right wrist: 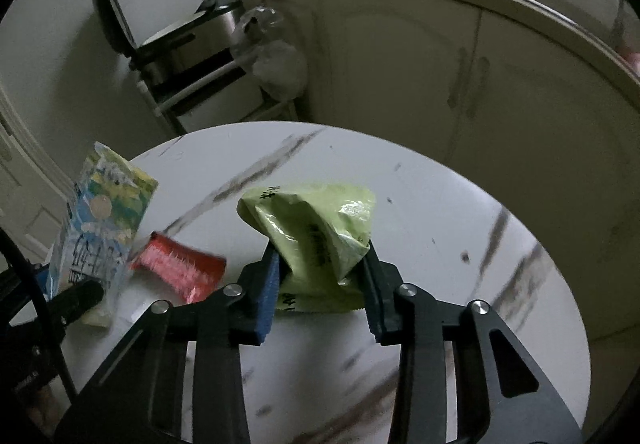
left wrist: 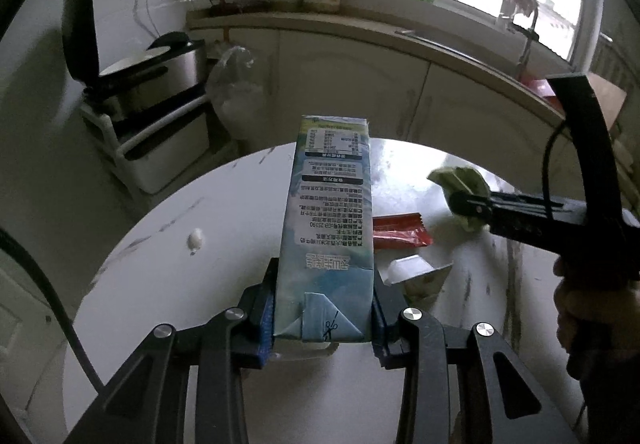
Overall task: Collect trash
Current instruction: 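Grasp the blue-white milk carton with left tool while right tool grasps green snack bag, then carry the milk carton and green snack bag over the floor bin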
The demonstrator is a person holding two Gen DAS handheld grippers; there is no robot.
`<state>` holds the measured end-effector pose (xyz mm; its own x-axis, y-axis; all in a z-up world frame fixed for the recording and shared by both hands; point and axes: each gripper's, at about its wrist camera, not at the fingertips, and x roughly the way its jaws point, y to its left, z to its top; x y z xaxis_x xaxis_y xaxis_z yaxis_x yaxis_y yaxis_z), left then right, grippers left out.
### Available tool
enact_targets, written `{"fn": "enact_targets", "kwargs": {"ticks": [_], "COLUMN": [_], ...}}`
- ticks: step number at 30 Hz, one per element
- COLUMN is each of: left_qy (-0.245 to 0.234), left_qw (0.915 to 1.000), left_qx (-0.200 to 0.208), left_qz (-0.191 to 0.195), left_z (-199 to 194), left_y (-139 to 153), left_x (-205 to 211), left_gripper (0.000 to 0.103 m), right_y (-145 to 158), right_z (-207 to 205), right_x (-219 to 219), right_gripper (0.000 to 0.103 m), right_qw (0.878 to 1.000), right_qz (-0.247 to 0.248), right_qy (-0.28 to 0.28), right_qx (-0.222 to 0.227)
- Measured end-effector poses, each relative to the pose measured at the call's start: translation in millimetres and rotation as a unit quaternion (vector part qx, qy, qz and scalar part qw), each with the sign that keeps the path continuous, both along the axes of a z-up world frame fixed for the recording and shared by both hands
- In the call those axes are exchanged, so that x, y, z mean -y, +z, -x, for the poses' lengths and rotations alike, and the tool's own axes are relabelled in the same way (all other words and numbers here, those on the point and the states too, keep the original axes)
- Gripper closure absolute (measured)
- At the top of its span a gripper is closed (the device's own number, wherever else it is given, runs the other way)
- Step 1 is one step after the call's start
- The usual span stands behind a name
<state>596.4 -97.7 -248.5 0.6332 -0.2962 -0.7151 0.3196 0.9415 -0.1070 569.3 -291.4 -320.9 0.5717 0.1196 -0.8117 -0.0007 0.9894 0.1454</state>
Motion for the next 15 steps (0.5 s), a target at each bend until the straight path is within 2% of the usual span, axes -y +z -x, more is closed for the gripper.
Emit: {"fn": "enact_targets", "kwargs": {"ticks": [5, 15], "left_qy": [0.011, 0.008], "left_qw": [0.9999, 0.9989], "left_qx": [0.012, 0.047], "left_qz": [-0.004, -0.007], "left_z": [26.6, 119.3], "left_y": [12.3, 43.4], "left_x": [-4.4, 5.2], "left_gripper": [0.069, 0.069], "right_y": [7.4, 49.4], "right_z": [22.8, 91.7], "right_x": [8.0, 12.5], "right_gripper": [0.07, 0.07], "right_qw": [1.0, 0.998], "right_qz": [-0.02, -0.039], "right_qy": [-0.007, -0.006], "right_qx": [0.009, 0.051]}}
